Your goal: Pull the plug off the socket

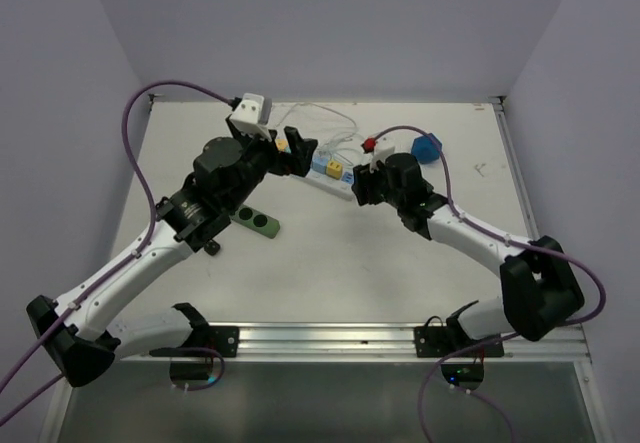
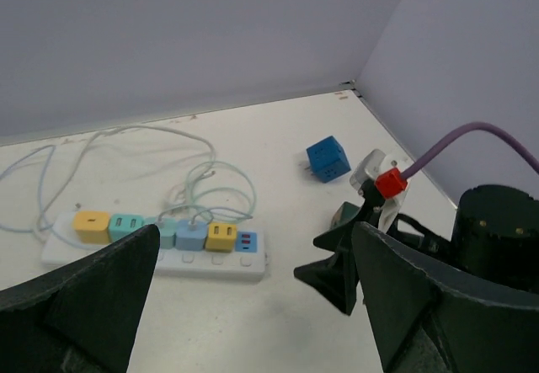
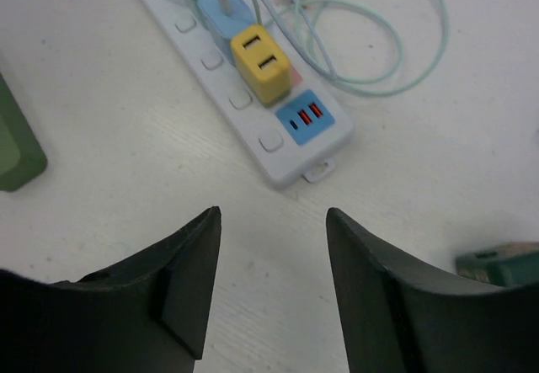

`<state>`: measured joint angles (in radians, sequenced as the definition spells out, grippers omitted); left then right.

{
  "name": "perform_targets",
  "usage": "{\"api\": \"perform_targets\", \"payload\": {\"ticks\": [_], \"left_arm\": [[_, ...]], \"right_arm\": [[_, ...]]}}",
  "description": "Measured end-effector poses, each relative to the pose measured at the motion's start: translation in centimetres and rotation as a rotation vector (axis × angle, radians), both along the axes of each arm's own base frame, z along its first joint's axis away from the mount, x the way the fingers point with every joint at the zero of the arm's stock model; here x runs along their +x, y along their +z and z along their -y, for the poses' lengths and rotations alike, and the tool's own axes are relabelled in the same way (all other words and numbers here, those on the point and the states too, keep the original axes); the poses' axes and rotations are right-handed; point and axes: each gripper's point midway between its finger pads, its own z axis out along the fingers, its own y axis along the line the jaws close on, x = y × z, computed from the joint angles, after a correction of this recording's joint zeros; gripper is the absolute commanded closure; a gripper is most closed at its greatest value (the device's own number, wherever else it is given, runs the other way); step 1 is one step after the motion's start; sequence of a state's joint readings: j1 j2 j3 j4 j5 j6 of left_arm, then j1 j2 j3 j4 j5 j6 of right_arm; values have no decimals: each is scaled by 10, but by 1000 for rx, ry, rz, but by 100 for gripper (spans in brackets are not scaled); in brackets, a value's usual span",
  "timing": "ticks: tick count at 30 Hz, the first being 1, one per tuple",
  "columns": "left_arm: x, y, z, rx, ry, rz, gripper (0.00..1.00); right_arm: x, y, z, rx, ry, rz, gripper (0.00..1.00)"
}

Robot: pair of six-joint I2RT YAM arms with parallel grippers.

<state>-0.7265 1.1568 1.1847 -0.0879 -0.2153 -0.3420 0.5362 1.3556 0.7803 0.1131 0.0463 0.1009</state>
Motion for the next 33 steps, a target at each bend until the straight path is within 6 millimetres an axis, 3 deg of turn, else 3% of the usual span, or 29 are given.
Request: {"api": "perform_targets", "payload": {"ticks": [1, 4, 8, 11, 21, 26, 29, 32, 33], "left_arm": [[-4, -3, -10, 16, 21, 5, 0], [-11, -21, -33, 72, 85, 1, 0], [-13, -57, -55, 175, 159, -44, 0], [-14, -72, -63, 229, 179, -70, 0], [-14, -69, -73, 264, 212, -49, 0], [-14, -69, -74, 270, 218, -47, 0], [-13, -70, -74, 272, 220, -48, 0], [-13, -71, -75, 275, 224, -50, 0], [-13, -71, -75, 275, 225, -51, 0]], "right_arm": [[7, 1, -8, -4, 29, 3, 52], [26, -2, -29, -17, 97, -5, 53], [46, -17, -50, -42, 163, -42, 47], [57, -26, -57, -60, 187, -61, 45], [101, -49, -61, -133, 208, -81, 41], [107, -64, -64, -147, 239, -111, 41], [105, -68, -68, -138, 270, -123, 49], [101, -69, -73, -121, 300, -132, 62], [100, -69, -74, -116, 309, -134, 71]]}}
